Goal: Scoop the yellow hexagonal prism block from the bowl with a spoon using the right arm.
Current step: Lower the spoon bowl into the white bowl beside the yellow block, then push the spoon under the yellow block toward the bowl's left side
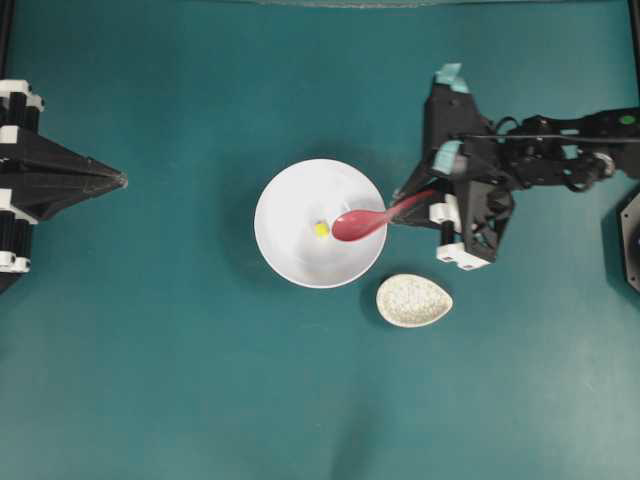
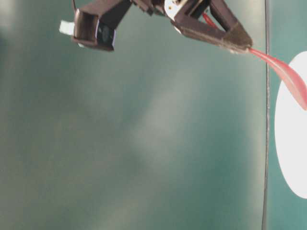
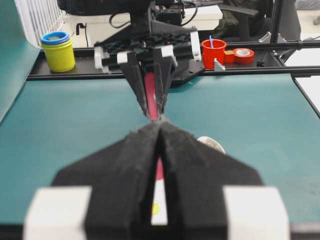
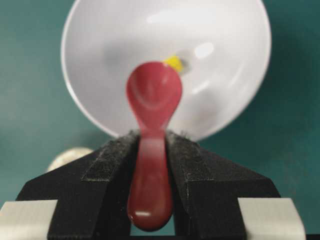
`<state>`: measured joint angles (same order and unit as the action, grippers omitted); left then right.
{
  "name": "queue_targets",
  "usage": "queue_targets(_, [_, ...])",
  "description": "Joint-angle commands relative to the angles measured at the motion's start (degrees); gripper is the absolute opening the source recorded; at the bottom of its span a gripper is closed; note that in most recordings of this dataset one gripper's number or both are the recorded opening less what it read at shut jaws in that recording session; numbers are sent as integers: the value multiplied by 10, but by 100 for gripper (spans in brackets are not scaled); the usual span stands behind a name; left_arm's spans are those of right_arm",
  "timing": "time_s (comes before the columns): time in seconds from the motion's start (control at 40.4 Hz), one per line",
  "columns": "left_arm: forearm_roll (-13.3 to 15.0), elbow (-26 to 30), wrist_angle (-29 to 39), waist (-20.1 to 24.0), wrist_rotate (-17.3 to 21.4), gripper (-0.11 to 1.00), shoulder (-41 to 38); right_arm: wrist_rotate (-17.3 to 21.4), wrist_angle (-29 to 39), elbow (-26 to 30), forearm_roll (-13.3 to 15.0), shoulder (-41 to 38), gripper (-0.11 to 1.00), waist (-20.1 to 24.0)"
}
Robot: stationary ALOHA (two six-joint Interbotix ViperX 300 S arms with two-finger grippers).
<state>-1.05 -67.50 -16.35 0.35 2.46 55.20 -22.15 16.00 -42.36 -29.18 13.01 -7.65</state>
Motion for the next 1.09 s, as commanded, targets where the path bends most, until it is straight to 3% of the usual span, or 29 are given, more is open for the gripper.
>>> queue_targets(0.0, [-2, 16, -3, 1, 0, -1, -3, 1, 17, 29, 1, -9, 25, -4])
queue_targets(0.322, [-2, 16, -3, 1, 0, -1, -2, 1, 46, 62, 4, -47, 25, -10])
queue_targets(1.065, [-2, 17, -4, 0, 0, -1, -2, -1, 34, 68, 11, -105, 25, -10])
